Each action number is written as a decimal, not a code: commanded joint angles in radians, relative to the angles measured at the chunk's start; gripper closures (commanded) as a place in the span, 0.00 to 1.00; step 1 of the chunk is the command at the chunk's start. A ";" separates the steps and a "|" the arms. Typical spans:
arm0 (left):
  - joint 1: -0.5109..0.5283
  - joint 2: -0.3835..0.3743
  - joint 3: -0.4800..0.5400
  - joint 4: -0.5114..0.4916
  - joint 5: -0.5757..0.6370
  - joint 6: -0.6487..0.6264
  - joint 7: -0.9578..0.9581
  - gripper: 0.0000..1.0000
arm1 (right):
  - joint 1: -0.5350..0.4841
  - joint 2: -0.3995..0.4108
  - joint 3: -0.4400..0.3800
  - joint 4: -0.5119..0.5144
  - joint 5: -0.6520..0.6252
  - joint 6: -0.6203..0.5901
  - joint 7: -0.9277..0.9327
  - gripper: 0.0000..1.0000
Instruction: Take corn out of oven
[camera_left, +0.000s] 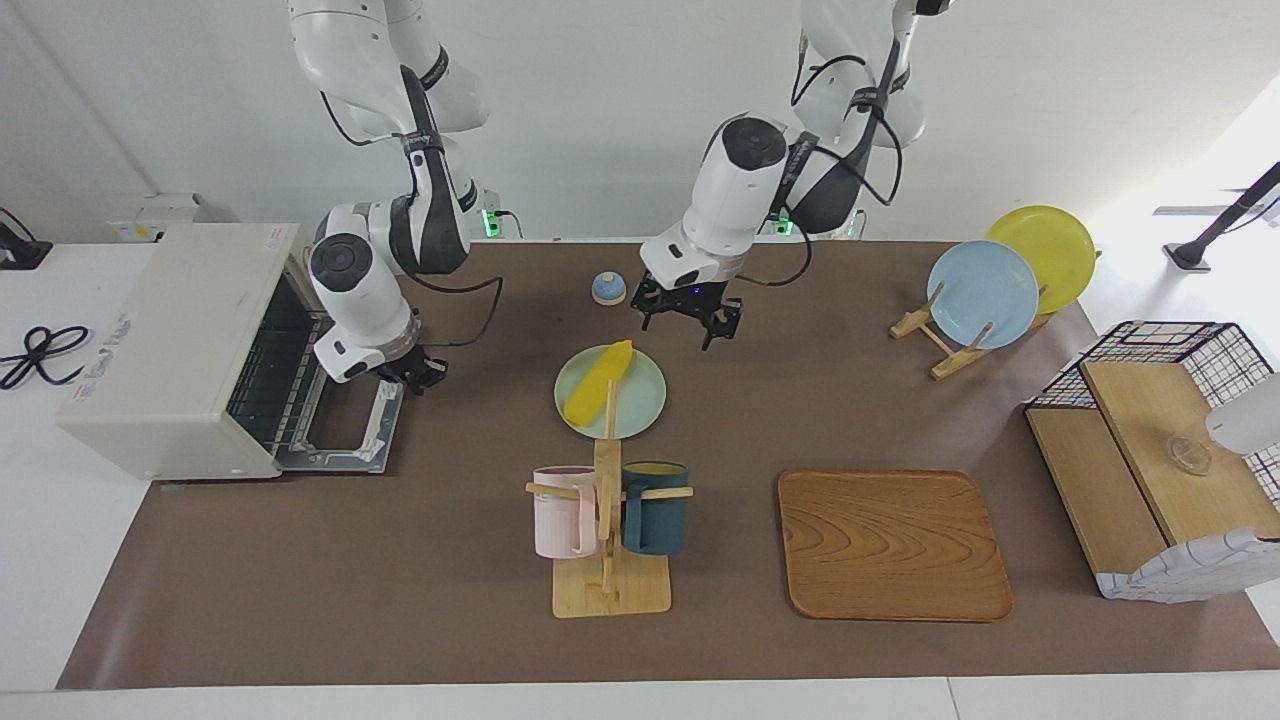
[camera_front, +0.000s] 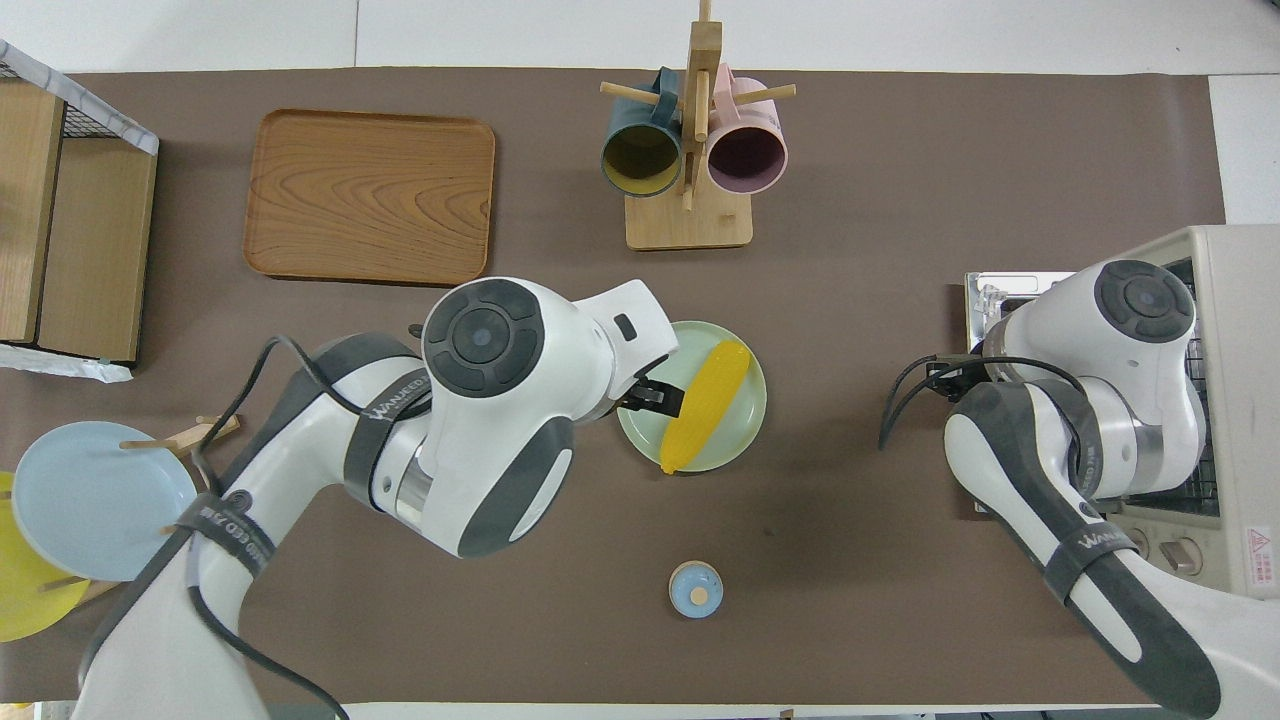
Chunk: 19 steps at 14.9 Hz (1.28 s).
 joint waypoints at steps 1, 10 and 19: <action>-0.061 0.127 0.018 0.088 -0.022 0.043 -0.003 0.00 | -0.059 -0.030 0.012 -0.048 -0.009 0.040 -0.068 1.00; -0.107 0.266 0.016 0.163 -0.030 0.103 0.000 0.00 | -0.061 -0.028 0.011 0.148 -0.137 -0.198 -0.074 1.00; -0.150 0.275 0.018 0.109 -0.034 0.163 -0.023 0.07 | -0.159 -0.104 0.017 0.350 -0.159 -0.494 -0.278 1.00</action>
